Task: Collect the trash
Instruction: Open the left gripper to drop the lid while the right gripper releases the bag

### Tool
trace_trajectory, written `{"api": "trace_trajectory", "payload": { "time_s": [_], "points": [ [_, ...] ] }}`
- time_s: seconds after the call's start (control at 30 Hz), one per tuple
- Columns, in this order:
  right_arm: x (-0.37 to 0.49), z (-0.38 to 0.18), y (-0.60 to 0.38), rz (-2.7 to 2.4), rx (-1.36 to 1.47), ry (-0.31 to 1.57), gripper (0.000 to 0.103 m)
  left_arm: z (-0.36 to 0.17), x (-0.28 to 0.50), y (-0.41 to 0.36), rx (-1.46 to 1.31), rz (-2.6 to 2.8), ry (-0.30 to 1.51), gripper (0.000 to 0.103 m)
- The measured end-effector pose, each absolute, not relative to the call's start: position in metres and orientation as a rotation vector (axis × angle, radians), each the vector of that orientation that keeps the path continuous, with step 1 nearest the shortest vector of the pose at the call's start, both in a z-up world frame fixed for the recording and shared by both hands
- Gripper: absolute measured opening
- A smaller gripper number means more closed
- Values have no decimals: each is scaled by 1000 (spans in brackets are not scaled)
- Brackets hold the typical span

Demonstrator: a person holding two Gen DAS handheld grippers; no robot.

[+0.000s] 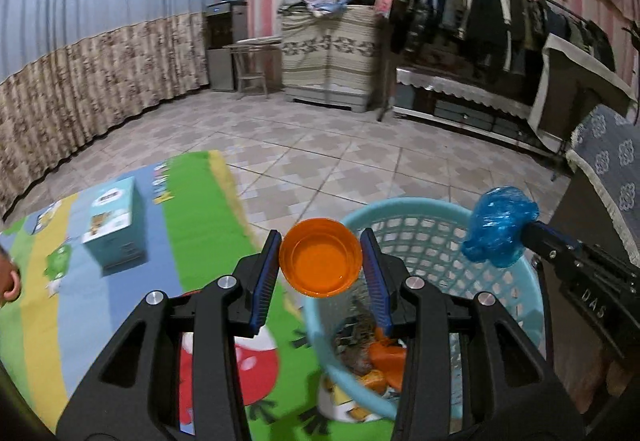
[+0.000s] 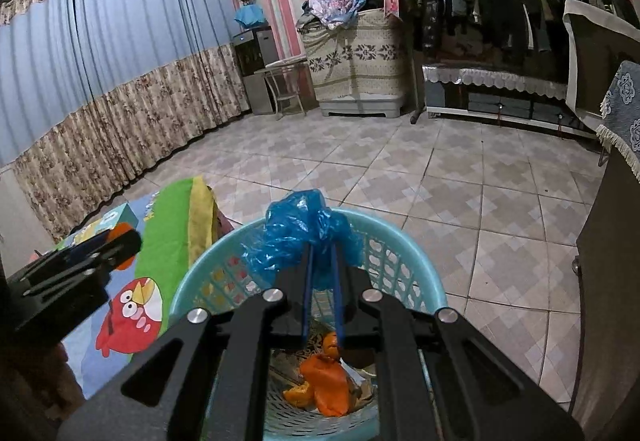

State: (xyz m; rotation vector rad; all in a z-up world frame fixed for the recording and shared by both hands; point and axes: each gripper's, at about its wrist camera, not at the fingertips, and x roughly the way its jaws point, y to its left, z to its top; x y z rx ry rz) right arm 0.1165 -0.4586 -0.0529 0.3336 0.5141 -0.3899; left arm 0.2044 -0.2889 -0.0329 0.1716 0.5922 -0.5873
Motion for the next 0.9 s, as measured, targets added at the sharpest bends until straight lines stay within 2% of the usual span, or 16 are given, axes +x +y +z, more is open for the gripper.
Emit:
{"api": "trace_trajectory", "payload": {
  "time_s": [0.17, 0.23, 0.4, 0.53, 0.9],
  "points": [
    [116, -58, -468, -405, 351, 527, 9, -40, 211, -304, 166, -623, 615, 41],
    [116, -59, -470, -410, 355, 533, 9, -41, 212, -306, 168, -627, 620, 54],
    [117, -62, -472, -414, 354, 549, 9, -45, 215, -309, 171, -606, 615, 65],
    [122, -63, -469, -408, 345, 565, 9, -40, 218, -296, 165, -548, 590, 80],
    [137, -73, -460, -395, 323, 605, 12, -19, 211, -241, 153, -440, 528, 96]
  ]
}}
